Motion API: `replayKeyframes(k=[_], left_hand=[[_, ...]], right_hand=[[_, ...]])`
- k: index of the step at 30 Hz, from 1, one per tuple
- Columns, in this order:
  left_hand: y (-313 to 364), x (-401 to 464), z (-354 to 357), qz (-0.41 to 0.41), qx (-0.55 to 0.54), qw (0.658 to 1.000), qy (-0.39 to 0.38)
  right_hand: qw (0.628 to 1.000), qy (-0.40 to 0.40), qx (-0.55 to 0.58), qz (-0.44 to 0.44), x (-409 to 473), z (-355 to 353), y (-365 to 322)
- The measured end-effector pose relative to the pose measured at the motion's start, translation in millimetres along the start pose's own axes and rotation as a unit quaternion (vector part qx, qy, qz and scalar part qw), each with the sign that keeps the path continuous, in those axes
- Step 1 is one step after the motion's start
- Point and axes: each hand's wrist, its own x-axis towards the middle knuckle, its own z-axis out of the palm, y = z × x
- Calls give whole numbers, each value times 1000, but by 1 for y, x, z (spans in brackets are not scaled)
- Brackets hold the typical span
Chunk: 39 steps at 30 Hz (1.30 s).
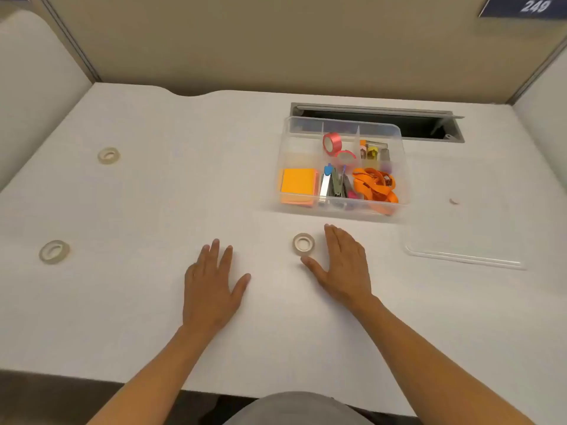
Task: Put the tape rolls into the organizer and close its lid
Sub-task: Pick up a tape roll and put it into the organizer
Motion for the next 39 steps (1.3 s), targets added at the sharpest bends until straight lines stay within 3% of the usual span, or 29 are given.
replayKeyframes(k=[2,6,14,21,26,34,39], left_hand=[[1,-4,-3,-56,-21,998,25],[1,-12,2,-89,-41,993,63],[6,-9,1,-49,-177,980,75],[17,23,-16,-44,-278,954,106],[40,79,-36,13,-277,954,110],[89,199,-66,98,-257,955,109],[125,270,-65,97,-214,969,76]], right_hand=[[1000,-1,-1,-18,4,-1,-4],[999,-21,0,-41,14,-1,-11],[995,-62,32,-74,35,-3,-13],[990,-20,130,-49,43,-20,-13],[981,61,169,-73,68,-44,-12],[987,96,123,-31,138,-77,1],[985,110,136,-4,156,-82,8]])
